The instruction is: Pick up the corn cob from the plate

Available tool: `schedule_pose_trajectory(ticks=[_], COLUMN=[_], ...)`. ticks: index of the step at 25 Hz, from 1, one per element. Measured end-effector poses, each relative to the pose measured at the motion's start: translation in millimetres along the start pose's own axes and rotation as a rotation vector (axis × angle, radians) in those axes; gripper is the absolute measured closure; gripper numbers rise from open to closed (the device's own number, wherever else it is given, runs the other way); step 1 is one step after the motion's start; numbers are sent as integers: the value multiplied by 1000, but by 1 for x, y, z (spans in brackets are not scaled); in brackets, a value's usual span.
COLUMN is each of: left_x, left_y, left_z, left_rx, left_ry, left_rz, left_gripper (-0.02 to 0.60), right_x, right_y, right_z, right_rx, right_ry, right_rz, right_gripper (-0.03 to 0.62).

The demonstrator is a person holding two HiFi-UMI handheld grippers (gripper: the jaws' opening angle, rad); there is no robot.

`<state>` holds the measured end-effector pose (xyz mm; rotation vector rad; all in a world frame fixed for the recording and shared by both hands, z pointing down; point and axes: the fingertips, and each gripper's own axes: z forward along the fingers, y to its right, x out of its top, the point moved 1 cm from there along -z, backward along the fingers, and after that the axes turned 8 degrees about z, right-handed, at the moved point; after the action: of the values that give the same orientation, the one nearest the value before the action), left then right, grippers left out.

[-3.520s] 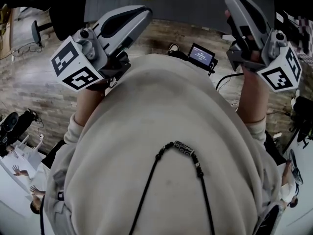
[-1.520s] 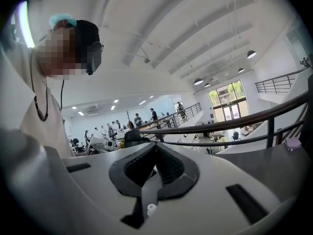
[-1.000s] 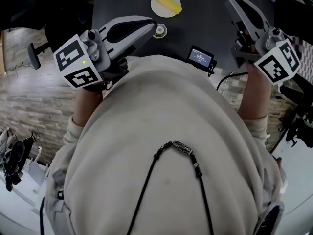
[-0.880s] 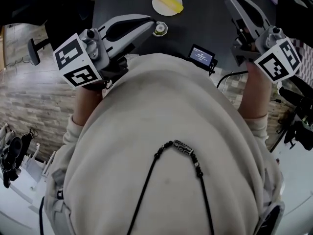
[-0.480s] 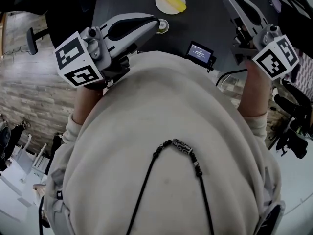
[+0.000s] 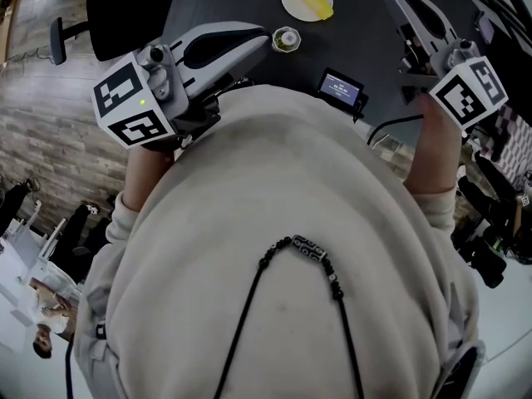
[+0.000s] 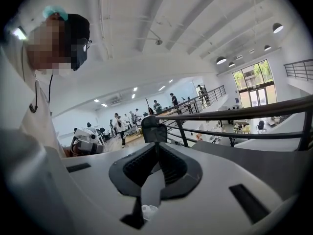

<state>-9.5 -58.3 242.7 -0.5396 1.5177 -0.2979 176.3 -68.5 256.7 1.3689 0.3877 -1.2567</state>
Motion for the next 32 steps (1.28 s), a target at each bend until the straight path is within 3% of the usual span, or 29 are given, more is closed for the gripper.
schedule_pose_trajectory(ticks=[7,11,16,32], left_x=[0,3,6,-1], left_y=[4,9,16,-14], left_z=[-4,-10,-17,-49], left_rx=[51,86,119,200], left_ry=[3,22,47,95], left_rz=[-5,7,18,-35], left_gripper=[580,580,580,580], right_x=[-4,-9,-15,-58], right_y=[10,18,26,61], right_z=[9,12,13,75], right_rx=[17,-4,-26,-34], right_ry=[-38,-58,-72,-198], right_rz=[-7,-17,-21,11], right_gripper=[568,496,468,437])
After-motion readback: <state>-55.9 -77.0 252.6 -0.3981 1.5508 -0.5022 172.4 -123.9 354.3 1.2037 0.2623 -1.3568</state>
